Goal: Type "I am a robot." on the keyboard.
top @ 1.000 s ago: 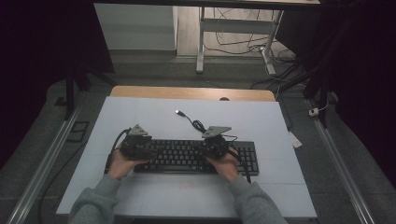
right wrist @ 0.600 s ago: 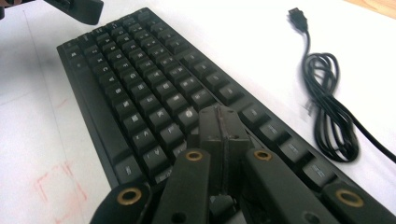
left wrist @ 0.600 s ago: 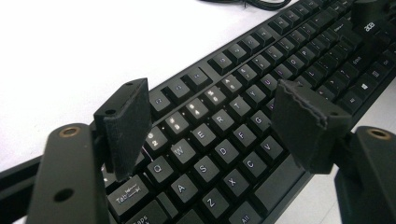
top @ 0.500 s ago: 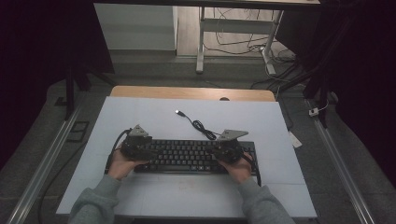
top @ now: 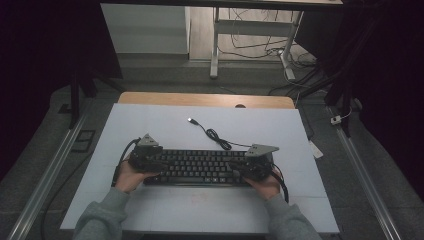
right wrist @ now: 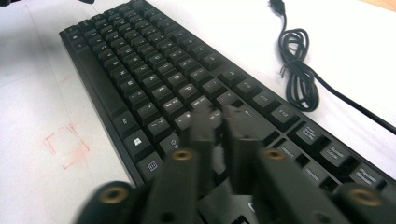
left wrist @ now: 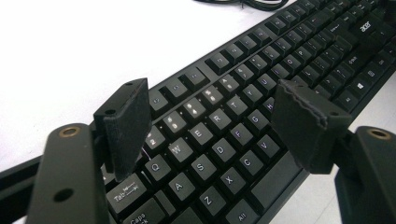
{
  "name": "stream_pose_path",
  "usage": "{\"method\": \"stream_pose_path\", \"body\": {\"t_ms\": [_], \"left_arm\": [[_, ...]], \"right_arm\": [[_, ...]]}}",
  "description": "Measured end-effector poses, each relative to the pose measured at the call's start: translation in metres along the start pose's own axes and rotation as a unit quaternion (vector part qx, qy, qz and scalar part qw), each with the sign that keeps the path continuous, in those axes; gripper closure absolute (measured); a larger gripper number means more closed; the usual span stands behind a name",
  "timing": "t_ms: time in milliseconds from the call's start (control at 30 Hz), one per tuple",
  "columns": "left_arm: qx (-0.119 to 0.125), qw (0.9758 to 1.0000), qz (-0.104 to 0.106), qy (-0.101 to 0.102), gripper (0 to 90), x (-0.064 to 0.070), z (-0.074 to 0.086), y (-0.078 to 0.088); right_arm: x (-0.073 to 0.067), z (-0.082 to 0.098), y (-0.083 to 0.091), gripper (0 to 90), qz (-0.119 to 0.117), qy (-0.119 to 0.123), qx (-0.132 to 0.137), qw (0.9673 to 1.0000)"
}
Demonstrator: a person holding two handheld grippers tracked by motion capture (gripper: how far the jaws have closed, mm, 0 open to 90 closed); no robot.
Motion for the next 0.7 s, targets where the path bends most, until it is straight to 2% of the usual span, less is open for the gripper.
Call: {"method": "stream_pose_path", "body": {"t_ms": [100,267,567,700], "left_arm": [[-0.003,1.0,0.001,-0.005,28.4,0.001,0.0,0.0],[-0.004,1.0,0.002,-0.008,28.2,0.004,0.0,-0.001],[-0.005,0.9998,0.013,-0.014,28.2,0.012,0.001,-0.002],[-0.002,0.9996,0.025,-0.015,29.5,0.016,0.002,-0.002]], "right_arm": [[0.001,0.001,0.002,66.3,-0.001,-0.004,0.006,1.0],[0.0,0.001,0.002,56.2,0.0,-0.001,0.008,1.0],[-0.001,0.002,0.003,50.6,-0.002,0.004,0.008,1.0],[-0.003,0.001,0.003,49.8,-0.002,0.006,0.01,0.9999]]}}
Point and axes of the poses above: each handheld gripper's, and its own axes: y roughly backward along the jaws, z roughly out of its underside, x roughly to its right, the point moved 3 cm from there along -y, roughly forward along the jaws, and after that the axes turned 2 degrees about x, right-handed, at the moved point
